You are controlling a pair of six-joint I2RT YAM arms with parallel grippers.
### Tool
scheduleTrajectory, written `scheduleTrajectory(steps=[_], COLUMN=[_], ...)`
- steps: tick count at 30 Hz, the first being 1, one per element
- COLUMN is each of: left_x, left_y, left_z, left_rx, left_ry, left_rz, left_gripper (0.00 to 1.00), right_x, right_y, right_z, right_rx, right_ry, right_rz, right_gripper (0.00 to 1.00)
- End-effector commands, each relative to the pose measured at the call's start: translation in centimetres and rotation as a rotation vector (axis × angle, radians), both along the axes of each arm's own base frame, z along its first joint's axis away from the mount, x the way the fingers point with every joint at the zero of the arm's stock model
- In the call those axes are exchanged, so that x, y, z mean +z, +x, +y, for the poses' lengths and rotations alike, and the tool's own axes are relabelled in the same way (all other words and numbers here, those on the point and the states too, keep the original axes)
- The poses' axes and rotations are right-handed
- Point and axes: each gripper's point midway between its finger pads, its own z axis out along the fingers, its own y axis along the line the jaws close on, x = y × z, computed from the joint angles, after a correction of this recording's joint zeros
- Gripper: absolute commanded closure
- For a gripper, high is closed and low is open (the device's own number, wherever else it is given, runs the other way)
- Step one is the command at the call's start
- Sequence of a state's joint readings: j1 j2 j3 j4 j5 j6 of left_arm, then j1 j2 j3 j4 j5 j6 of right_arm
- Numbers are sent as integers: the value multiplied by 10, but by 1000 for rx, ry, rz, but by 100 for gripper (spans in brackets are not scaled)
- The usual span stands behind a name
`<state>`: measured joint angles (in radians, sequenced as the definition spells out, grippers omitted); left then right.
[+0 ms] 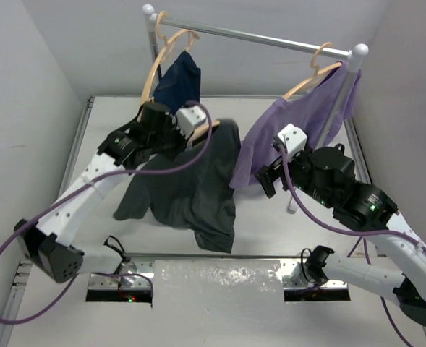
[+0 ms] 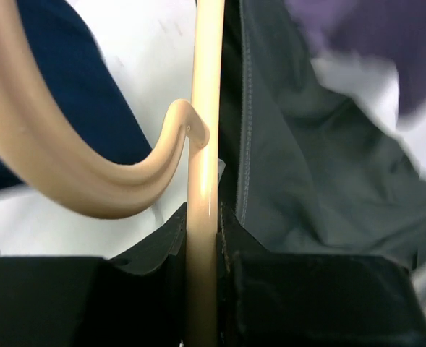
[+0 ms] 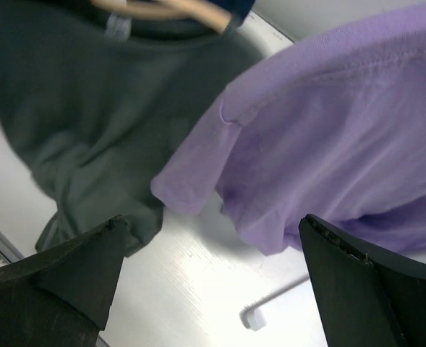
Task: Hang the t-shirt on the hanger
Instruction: Place the hanger at the clothesline.
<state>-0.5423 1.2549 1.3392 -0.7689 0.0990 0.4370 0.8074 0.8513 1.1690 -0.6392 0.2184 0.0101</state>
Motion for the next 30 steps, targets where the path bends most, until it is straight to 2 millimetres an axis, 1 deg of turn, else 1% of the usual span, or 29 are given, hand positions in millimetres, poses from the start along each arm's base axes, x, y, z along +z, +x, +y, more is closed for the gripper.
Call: scheduleTrajectory(steps=[1, 2, 3, 4, 5, 6, 7, 8, 9, 10, 11, 12, 13, 14, 15, 16, 17, 18, 19, 20, 21, 24, 25, 26, 27, 30], left_x=[86, 97, 106, 139, 138, 170, 169, 179, 204, 210, 209, 226, 220, 222, 224, 218, 216, 219, 215, 218, 225, 227, 218, 215, 207, 213], left_y=[53, 60, 66, 71, 82, 85, 91, 92, 91, 88, 94, 92, 98, 100, 99, 103, 103, 101, 106, 108, 111, 115, 121, 123, 128, 132], left_z=[-31, -37, -43, -49, -59, -65, -78, -85, -90, -100, -109, -114, -122, -126, -132, -139, -144, -152, -161, -166, -177, -193, -201, -203, -207, -209], left_rx=[143, 150, 146, 135, 142, 127, 119, 112, 97, 90, 94, 94, 92, 90, 82, 78, 71, 59, 61, 64, 66, 68, 70, 76, 87, 113], left_ry=[-240, -259, -271, -311, -298, -331, -313, -315, -325, -320, -311, -332, -325, -331, -338, -334, -335, -345, -348, -358, -375, -359, -351, -355, -350, -380], left_rz=[-193, -208, -218, -273, -277, -341, -347, -374, -435, -458, -469, -504, -497, -502, -506, -498, -496, -501, -505, -516, -541, -587, -580, -576, -568, -581], left_gripper=[100, 100, 100, 100, 100, 100, 100, 100, 100, 100, 100, 100, 100, 100, 100, 100, 100, 100, 100, 100, 100, 100, 100, 100, 100, 100], right_x=[-3, -4, -12, -12, -15, -27, -31, -36, -53, -60, -67, -77, -84, -89, -92, -93, -94, -95, -96, -94, -100, -106, -107, -110, -112, -122], right_y=[2, 1, 0, -3, -4, -5, -7, -7, -7, -6, -6, -7, -7, -8, -8, -9, -7, -7, -6, -5, -5, -5, -6, -7, -8, -14], right_z=[-12, -15, -19, -22, -23, -25, -29, -30, -31, -33, -33, -33, -29, -28, -25, -23, -20, -20, -19, -19, -19, -18, -18, -17, -17, -12], right_rx=[-75, -86, -102, -107, -112, -118, -131, -139, -148, -164, -167, -171, -166, -163, -156, -147, -145, -144, -143, -146, -146, -149, -152, -150, -152, -133], right_ry=[0, -1, -13, -1, 6, -8, 3, 7, -14, -18, -29, -44, -49, -57, -55, -48, -44, -41, -41, -28, -32, -25, -22, -21, -10, 18], right_rz=[17, 19, 32, 29, 33, 47, 48, 51, 74, 80, 94, 115, 138, 156, 167, 175, 175, 176, 172, 159, 163, 172, 178, 189, 198, 230], right_gripper=[1, 1, 1, 1, 1, 1, 1, 1, 1, 1, 1, 1, 1, 1, 1, 1, 1, 1, 1, 1, 1, 1, 1, 1, 1, 1])
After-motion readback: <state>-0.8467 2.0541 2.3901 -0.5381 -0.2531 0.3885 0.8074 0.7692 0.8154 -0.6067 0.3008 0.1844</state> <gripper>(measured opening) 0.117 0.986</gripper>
